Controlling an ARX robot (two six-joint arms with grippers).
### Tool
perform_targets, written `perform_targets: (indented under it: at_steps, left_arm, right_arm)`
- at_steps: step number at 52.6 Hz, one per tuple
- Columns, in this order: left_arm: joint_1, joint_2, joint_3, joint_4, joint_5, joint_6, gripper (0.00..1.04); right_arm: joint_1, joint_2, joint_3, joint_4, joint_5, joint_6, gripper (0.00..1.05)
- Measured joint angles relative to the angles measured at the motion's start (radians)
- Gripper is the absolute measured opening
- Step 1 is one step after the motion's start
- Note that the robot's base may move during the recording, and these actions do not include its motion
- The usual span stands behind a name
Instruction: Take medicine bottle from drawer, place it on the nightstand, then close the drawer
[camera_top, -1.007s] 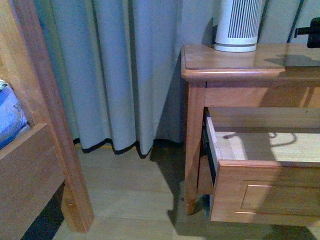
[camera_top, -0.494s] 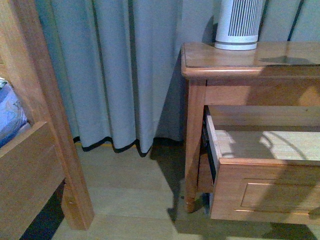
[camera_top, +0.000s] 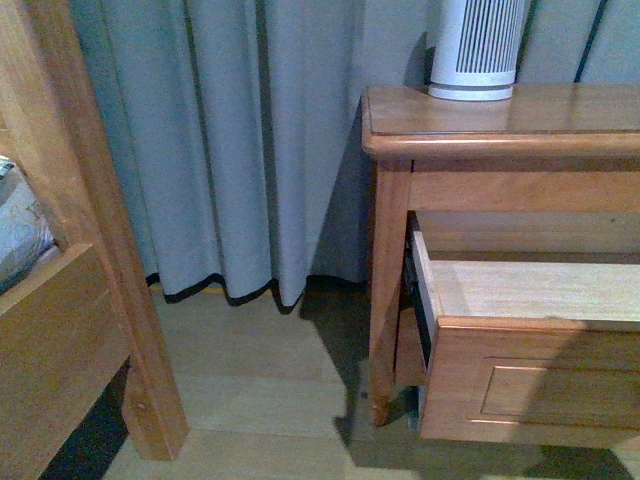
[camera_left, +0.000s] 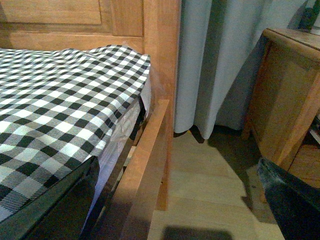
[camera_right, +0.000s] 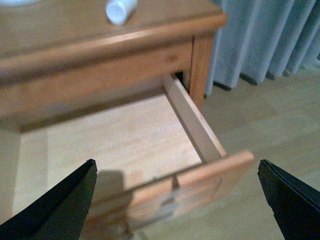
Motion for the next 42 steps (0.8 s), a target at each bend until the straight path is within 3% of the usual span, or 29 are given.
perform_targets:
  at_steps: [4, 15, 25, 42]
  left_arm:
    - [0.0, 0.0, 0.0, 0.0, 0.0, 0.0, 0.98]
    - [0.0, 0.0, 0.0, 0.0, 0.0, 0.0, 0.98]
    - [0.0, 0.0, 0.0, 0.0, 0.0, 0.0, 0.98]
    - [0.0, 0.0, 0.0, 0.0, 0.0, 0.0, 0.98]
  right_arm:
    - [0.001, 0.011, -0.101, 0.016, -0.018, -0.014, 0.98]
    - [0.0, 0.209, -0.205, 0.322, -0.028, -0.091, 0.98]
    - [0.005, 0.48, -0.179, 0.576, -0.032, -0.14, 0.98]
    - [0.012, 0.824, -0.023, 0.792, -0.013, -0.185, 0.98]
